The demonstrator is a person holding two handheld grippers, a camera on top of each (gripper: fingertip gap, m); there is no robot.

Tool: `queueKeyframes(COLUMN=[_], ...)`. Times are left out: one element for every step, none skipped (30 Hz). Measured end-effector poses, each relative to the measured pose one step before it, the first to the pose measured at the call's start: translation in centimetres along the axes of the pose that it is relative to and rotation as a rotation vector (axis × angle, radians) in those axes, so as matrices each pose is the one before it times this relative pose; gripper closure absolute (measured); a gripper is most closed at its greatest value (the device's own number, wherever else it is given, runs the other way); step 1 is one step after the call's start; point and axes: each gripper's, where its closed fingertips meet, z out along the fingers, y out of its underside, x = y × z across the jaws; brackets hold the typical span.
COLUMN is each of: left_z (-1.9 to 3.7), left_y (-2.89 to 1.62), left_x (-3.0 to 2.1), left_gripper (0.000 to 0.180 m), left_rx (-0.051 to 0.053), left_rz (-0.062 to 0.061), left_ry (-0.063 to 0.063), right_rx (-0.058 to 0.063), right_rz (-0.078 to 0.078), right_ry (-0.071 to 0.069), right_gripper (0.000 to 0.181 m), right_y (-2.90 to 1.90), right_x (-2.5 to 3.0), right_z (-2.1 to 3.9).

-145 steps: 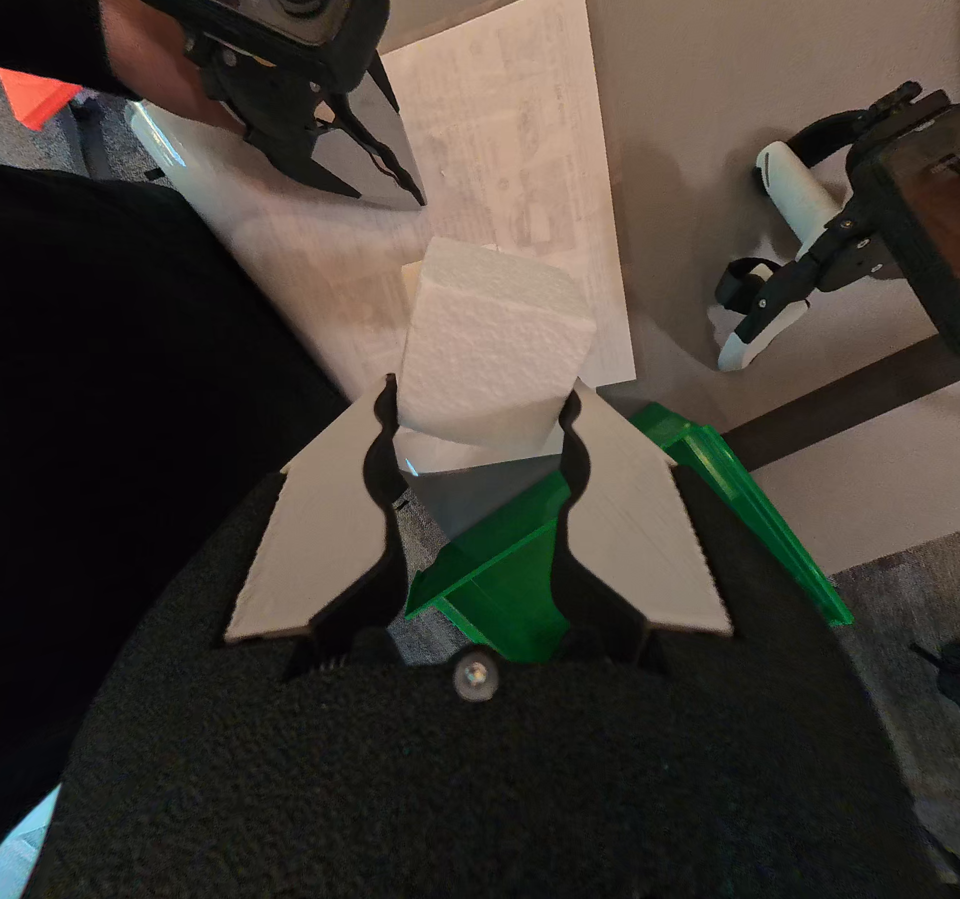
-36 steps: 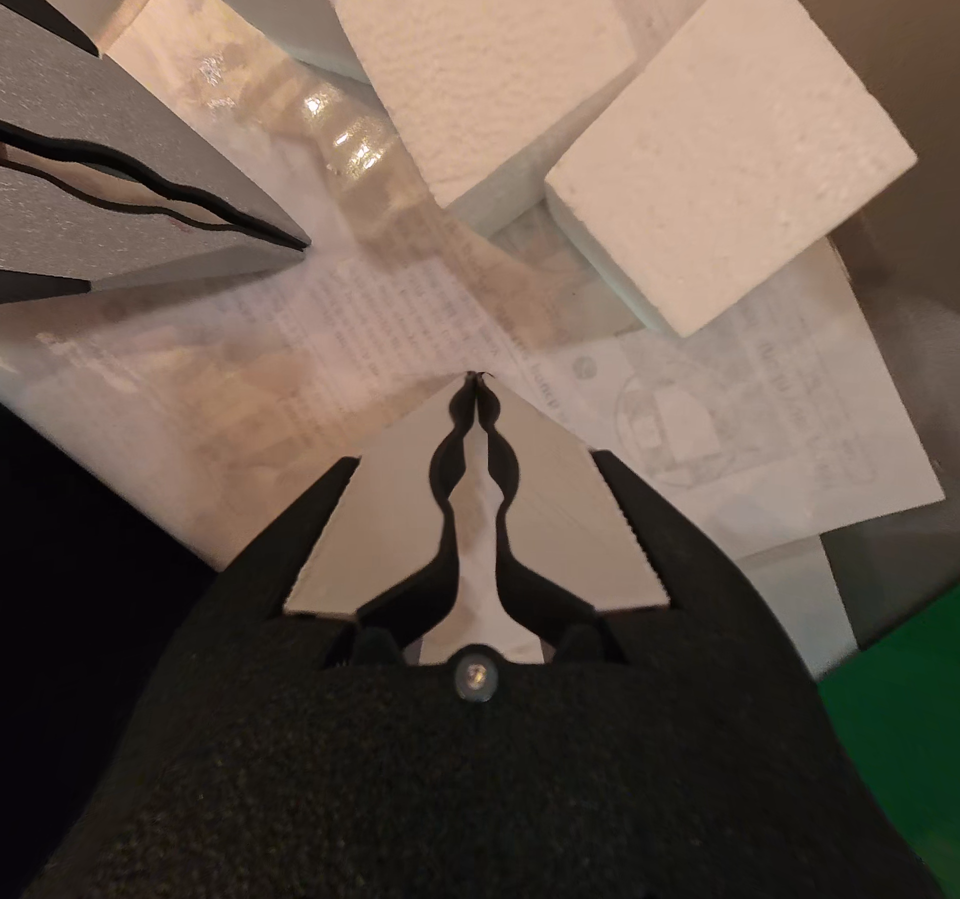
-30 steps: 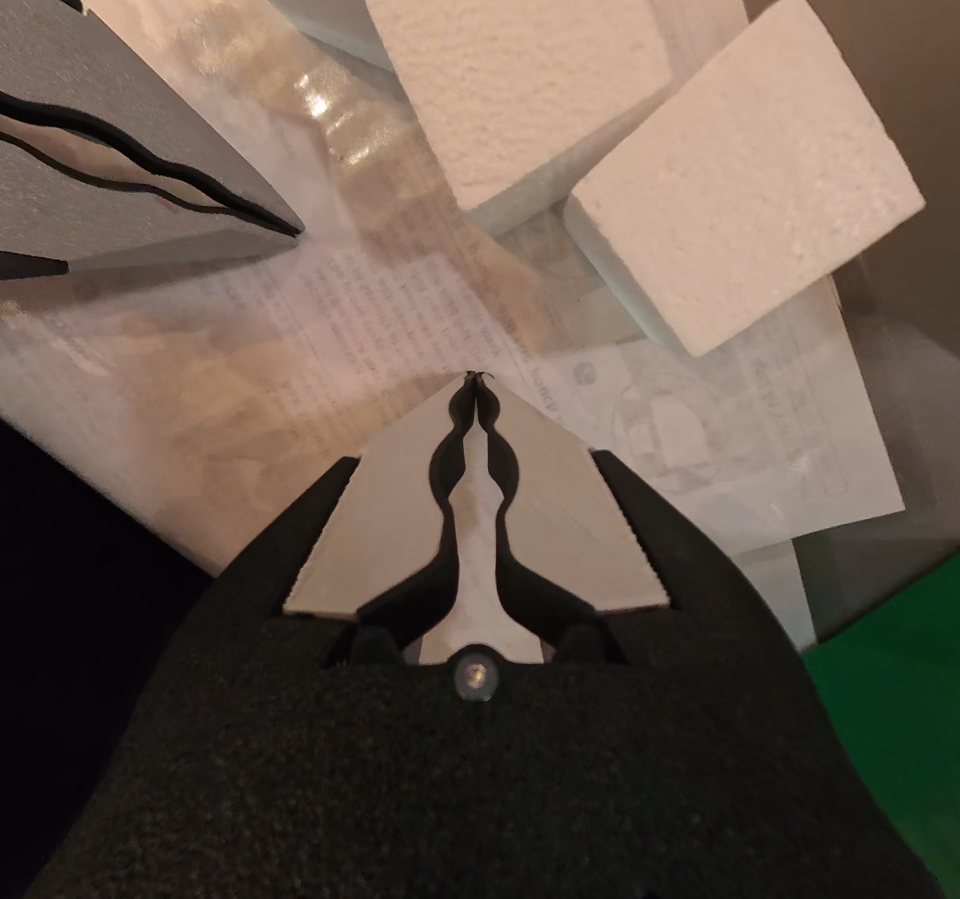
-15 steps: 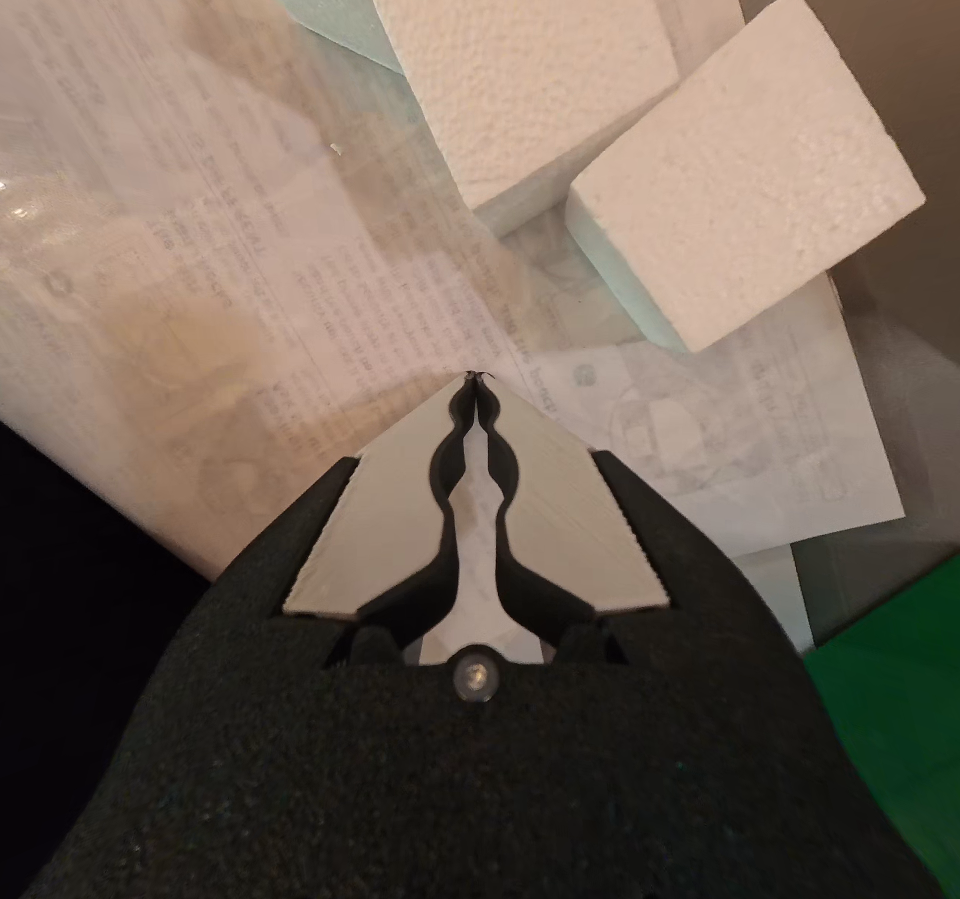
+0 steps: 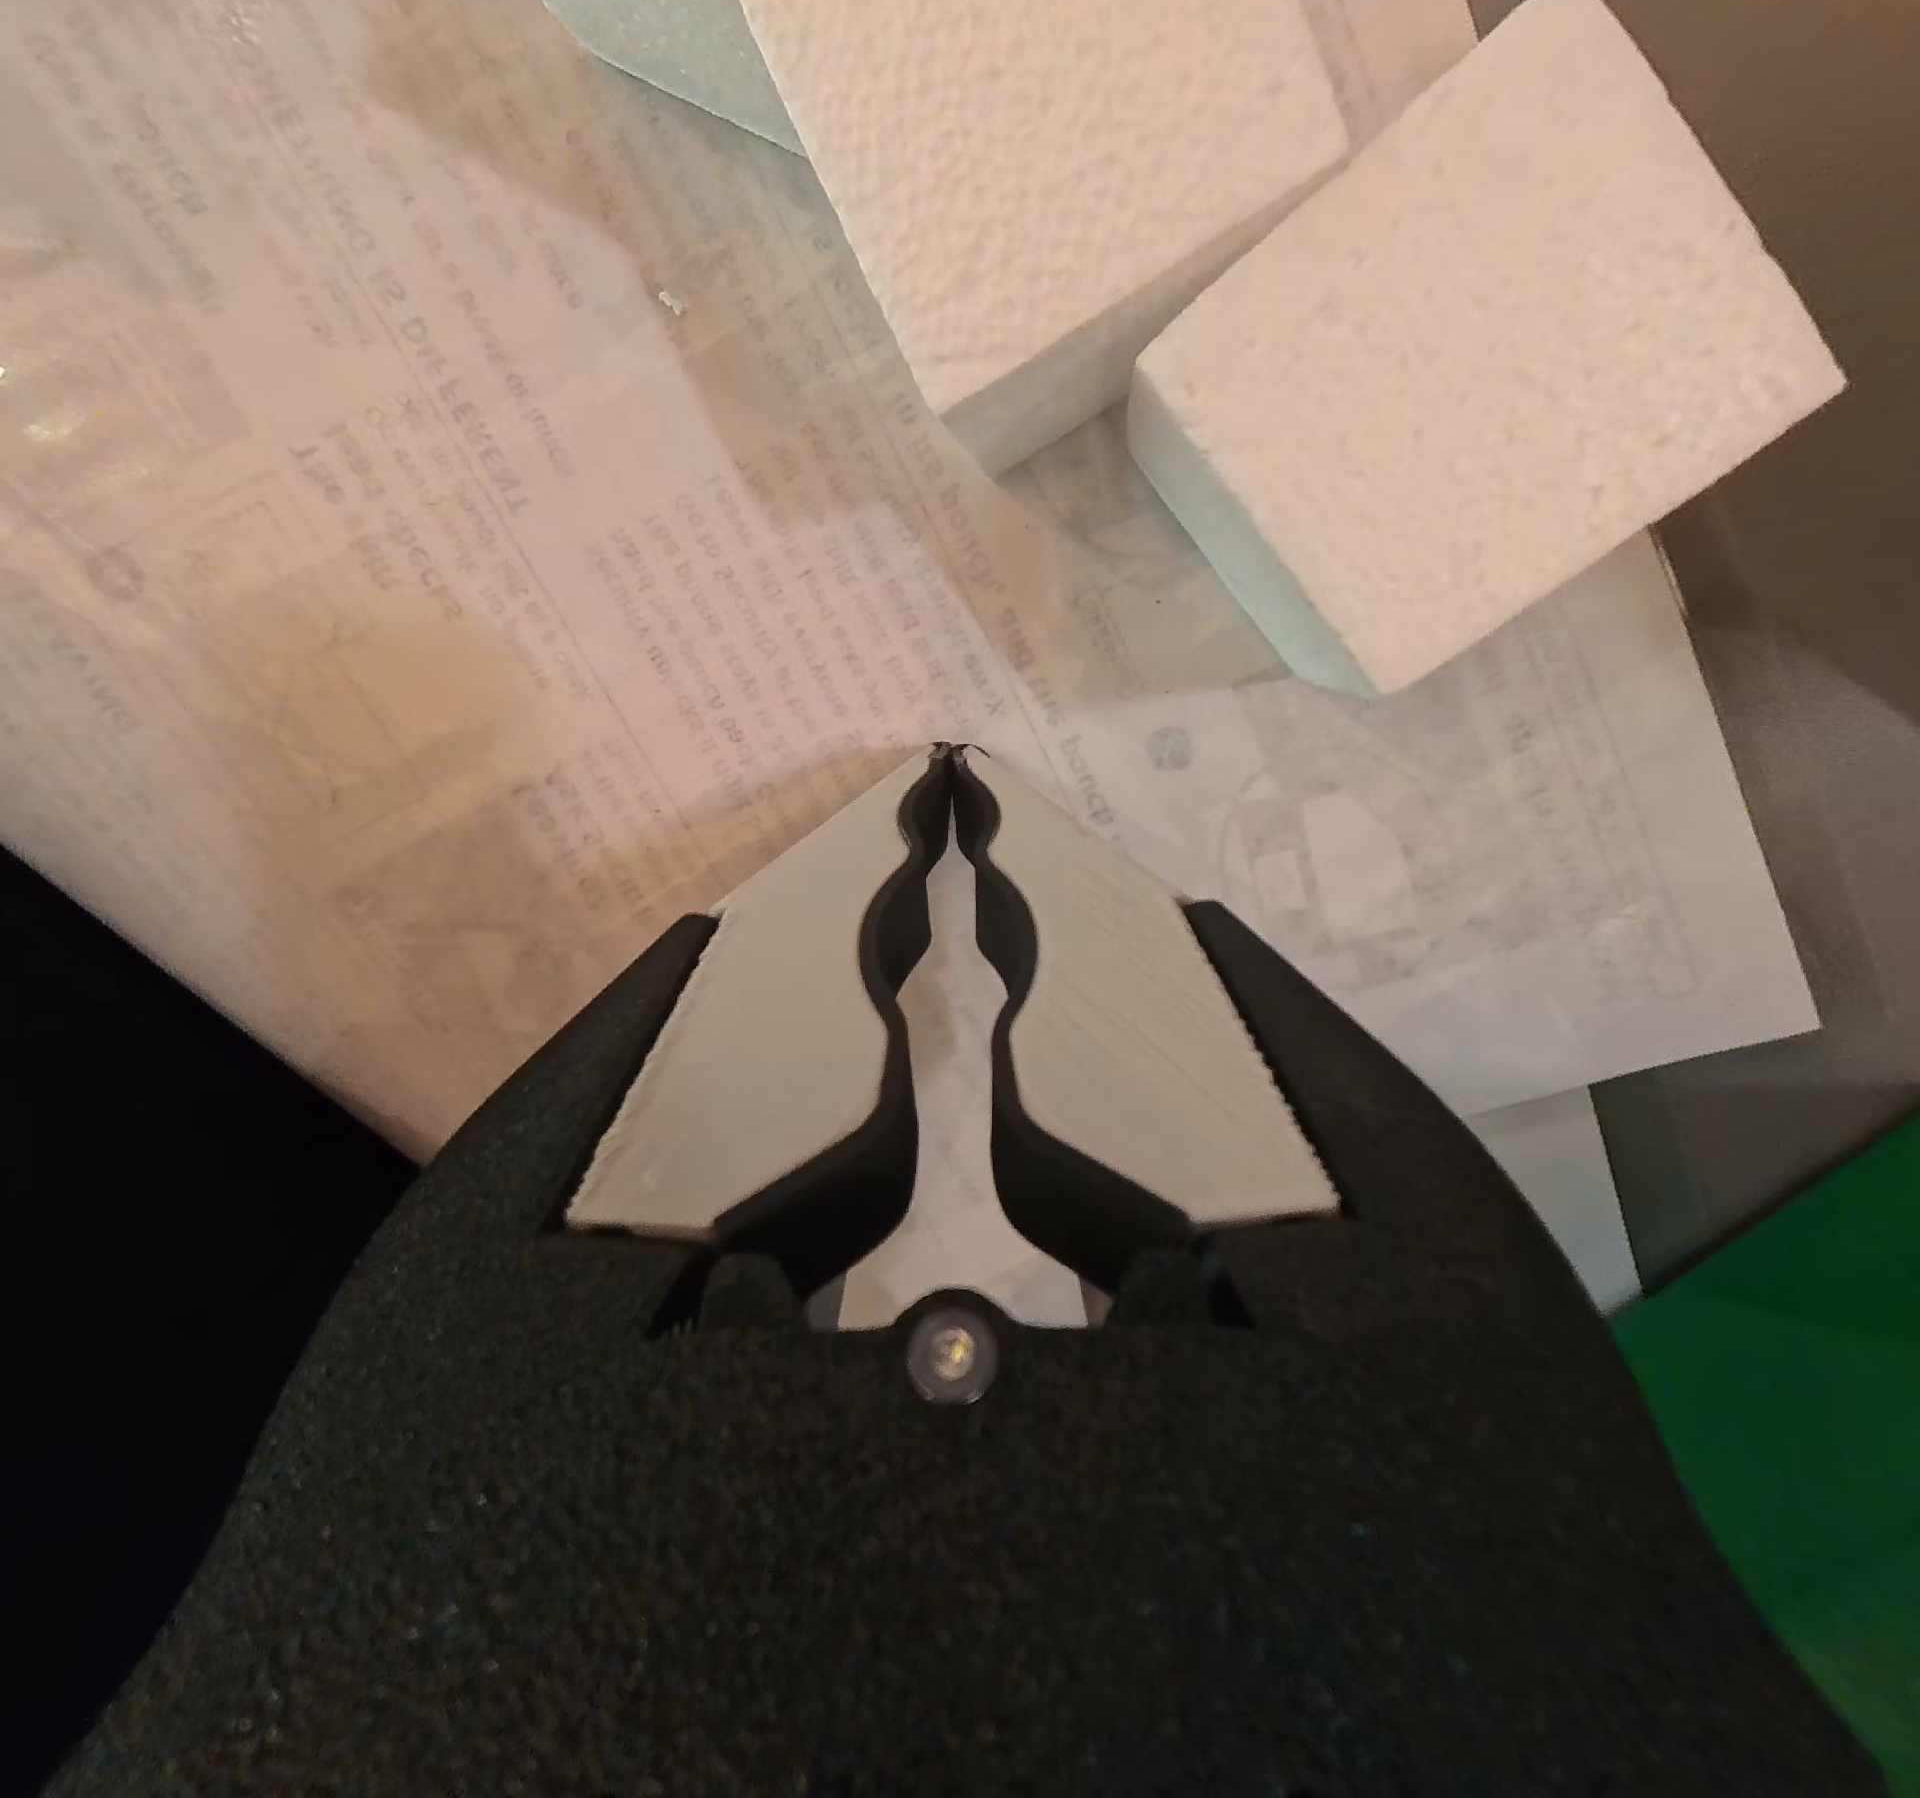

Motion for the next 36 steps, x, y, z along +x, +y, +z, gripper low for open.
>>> queueKeyframes(left_z=[0.100,0.090,0.096,0.157,0.263,0.346,0.389,0.431,0.503,0.576,0.648,0.726,0.754,0.760,0.658,0.338,-0.093,-0.296,-0.452,-0.560,-0.596,-0.508,-0.277,0.060,0.350,0.565,0.743,0.921,1.076,1.169,1.179,1.178,1.194,1.075,0.751,0.209], left_y=[0.293,0.340,0.206,0.316,0.495,0.549,0.516,0.569,0.565,0.491,0.516,0.523,0.525,0.643,0.646,0.075,-0.470,-0.485,-0.686,-0.907,-1.144,-1.318,-1.315,-1.064,-0.804,-0.881,-1.084,-1.071,-0.754,-0.290,0.069,0.395,0.689,0.629,0.245,-0.463], left_x=[-0.153,-0.294,-0.104,-0.024,-0.219,-0.366,-0.426,-0.721,-0.766,-0.453,-0.234,-0.073,0.095,0.175,-0.002,-0.029,-0.104,-0.133,0.080,0.410,0.846,1.519,1.971,1.630,1.237,1.206,0.995,0.968,0.892,0.671,0.385,0.000,-0.168,0.118,0.305,0.241], left_gripper=[0.110,0.110,0.107,0.106,0.105,0.102,0.098,0.097,0.097,0.097,0.098,0.102,0.106,0.111,0.123,0.123,0.123,0.123,0.123,0.123,0.123,0.123,0.123,0.123,0.123,0.123,0.123,0.123,0.123,0.123,0.123,0.122,0.122,0.122,0.120,0.121], left_rx=[-0.0235,-0.0251,-0.0128,-0.0184,-0.0308,-0.0349,-0.0326,-0.0380,-0.0382,-0.0323,-0.0327,-0.0363,-0.0370,-0.0455,-0.0472,-0.0132,0.0212,0.0170,0.0218,0.0259,0.0275,0.0286,0.0212,-0.0035,-0.0234,-0.0171,0.0008,0.0090,-0.0019,-0.0210,-0.0307,-0.0389,-0.0472,-0.0363,-0.0050,0.0391], left_rz=[-0.0008,-0.0016,0.0025,-0.0028,-0.0041,0.0052,0.0145,0.0128,0.0113,0.0136,0.0149,0.0112,0.0070,0.0042,0.0017,0.0029,-0.0002,-0.0020,-0.0001,0.0069,0.0234,0.0485,0.0721,0.0838,0.0784,0.0629,0.0397,0.0177,0.0037,0.0056,0.0171,0.0153,0.0015,-0.0048,-0.0049,-0.0165], left_ry=[0.0039,-0.0080,-0.0027,0.0022,-0.0092,-0.0195,-0.0247,-0.0395,-0.0380,-0.0164,-0.0031,0.0036,0.0109,0.0144,0.0025,-0.0014,-0.0082,-0.0099,0.0002,0.0132,0.0259,0.0505,0.0618,0.0345,0.0166,0.0254,0.0237,0.0336,0.0374,0.0257,0.0055,-0.0182,-0.0240,-0.0039,0.0085,0.0100], right_rx=[-0.0005,-0.0008,-0.0011,-0.0012,-0.0014,-0.0014,-0.0010,-0.0007,-0.0007,-0.0005,-0.0002,-0.0004,-0.0006,-0.0004,-0.0001,0.0002,0.0010,0.0019,0.0025,0.0026,0.0021,0.0015,0.0005,-0.0005,-0.0011,-0.0013,-0.0012,-0.0007,0.0001,0.0005,0.0004,0.0001,-0.0007,-0.0021,-0.0027,-0.0025], right_rz=[0.0002,0.0000,-0.0006,-0.0006,-0.0001,-0.0005,-0.0018,-0.0021,-0.0015,-0.0015,-0.0020,-0.0019,-0.0020,-0.0018,-0.0014,-0.0008,-0.0006,-0.0007,-0.0001,0.0000,0.0001,0.0003,-0.0002,-0.0013,-0.0020,-0.0016,-0.0010,-0.0006,-0.0002,0.0000,0.0001,-0.0009,-0.0025,-0.0041,-0.0046,-0.0025], right_ry=[-0.0003,-0.0004,-0.0003,-0.0003,-0.0002,0.0005,0.0014,0.0019,0.0017,0.0016,0.0015,0.0010,0.0002,-0.0004,-0.0005,-0.0006,-0.0002,0.0003,0.0005,0.0004,0.0003,0.0004,0.0004,0.0003,0.0002,-0.0002,-0.0007,-0.0007,-0.0002,0.0001,0.0006,0.0015,0.0021,0.0022,0.0019,0.0013], right_gripper=[0.181,0.181,0.181,0.181,0.181,0.181,0.181,0.181,0.181,0.181,0.181,0.181,0.181,0.181,0.181,0.181,0.181,0.181,0.181,0.181,0.181,0.181,0.181,0.181,0.181,0.181,0.181,0.181,0.181,0.181,0.181,0.181,0.181,0.181,0.181,0.181], right_y=[-0.001,0.000,0.002,-0.004,0.001,0.004,0.005,0.001,-0.007,0.006,0.001,0.004,-0.003,-0.002,0.002,-0.002,-0.001,0.004,-0.004,0.000,-0.003,-0.002,-0.002,-0.004,-0.010,0.001,-0.005,-0.004,-0.001,-0.002,0.004,-0.003,0.005,0.004,0.010,0.010], right_x=[-0.010,-0.001,0.003,-0.001,-0.002,0.001,-0.007,0.001,0.002,-0.003,-0.001,0.004,-0.002,0.003,0.002,-0.002,-0.002,0.004,0.003,-0.008,-0.004,0.003,-0.002,-0.004,0.003,0.000,-0.003,-0.001,-0.002,0.005,-0.010,0.003,-0.002,0.000,0.010,0.022], right_z=[0.000,0.008,-0.004,-0.002,0.007,-0.003,0.003,0.005,-0.005,0.003,0.005,-0.009,0.002,0.000,-0.001,0.001,0.004,-0.006,-0.002,-0.002,0.008,-0.006,0.003,0.003,0.003,-0.002,-0.001,-0.001,0.001,-0.009,0.002,-0.006,0.004,-0.008,-0.003,-0.008])
